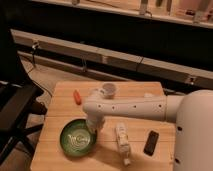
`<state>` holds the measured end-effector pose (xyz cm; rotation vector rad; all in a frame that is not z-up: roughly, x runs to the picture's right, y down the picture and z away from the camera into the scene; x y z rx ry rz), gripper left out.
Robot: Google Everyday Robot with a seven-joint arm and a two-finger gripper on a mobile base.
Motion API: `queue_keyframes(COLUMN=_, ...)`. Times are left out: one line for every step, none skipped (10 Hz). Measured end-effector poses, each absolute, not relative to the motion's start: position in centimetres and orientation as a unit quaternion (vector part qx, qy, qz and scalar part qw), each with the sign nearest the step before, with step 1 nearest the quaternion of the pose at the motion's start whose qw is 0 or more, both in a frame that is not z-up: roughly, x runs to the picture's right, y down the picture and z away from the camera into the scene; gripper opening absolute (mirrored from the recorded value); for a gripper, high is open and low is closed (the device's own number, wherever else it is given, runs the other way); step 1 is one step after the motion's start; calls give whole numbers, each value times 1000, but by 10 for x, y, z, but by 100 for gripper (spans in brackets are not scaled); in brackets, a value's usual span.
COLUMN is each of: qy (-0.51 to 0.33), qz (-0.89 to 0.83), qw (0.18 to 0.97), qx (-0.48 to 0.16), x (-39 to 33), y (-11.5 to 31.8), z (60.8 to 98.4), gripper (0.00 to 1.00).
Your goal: Drag the ceramic bowl in a circle
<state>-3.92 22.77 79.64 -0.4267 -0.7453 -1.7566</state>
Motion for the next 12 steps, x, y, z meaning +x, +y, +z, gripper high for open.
queue_keyframes(qy=-316, qz=-746, qw=557, qx=-180, x=-34, y=224, z=801, gripper=0)
queue_keyframes(qy=-317, qz=-747, qw=556, qx=-182, x=-34, y=223, z=805, gripper=0)
queue_keyframes(qy=-316, qz=-749, qw=553, qx=-183, x=-39, y=221, z=810, gripper=0)
queue_keyframes(qy=-314, qz=-754, qw=547, qx=-183, x=-45, y=218, z=812, gripper=0)
queue_keyframes(qy=-313, qz=-753, qw=548, qx=-184, x=-49, y=215, z=813, gripper=0)
queue_keyframes(qy=-309, qz=-754, qw=550, qx=-186, x=-43, y=210, z=816, gripper=0)
queue_keyframes(qy=-308, qz=-755, qw=548, qx=-186, x=-39, y=207, z=817, gripper=0)
queue_keyframes(qy=-308, qz=-756, qw=546, qx=-187, x=-36, y=205, z=821, gripper=0)
queue_keyframes(qy=-306, qz=-758, qw=544, qx=-188, x=-38, y=202, z=823, gripper=0)
queue_keyframes(qy=-306, qz=-760, qw=542, qx=-188, x=-42, y=200, z=824, gripper=0)
queue_keyframes(qy=-307, qz=-760, qw=541, qx=-187, x=-47, y=197, z=827, gripper=0)
queue_keyframes(qy=-307, qz=-759, qw=542, qx=-188, x=-45, y=192, z=830, gripper=0)
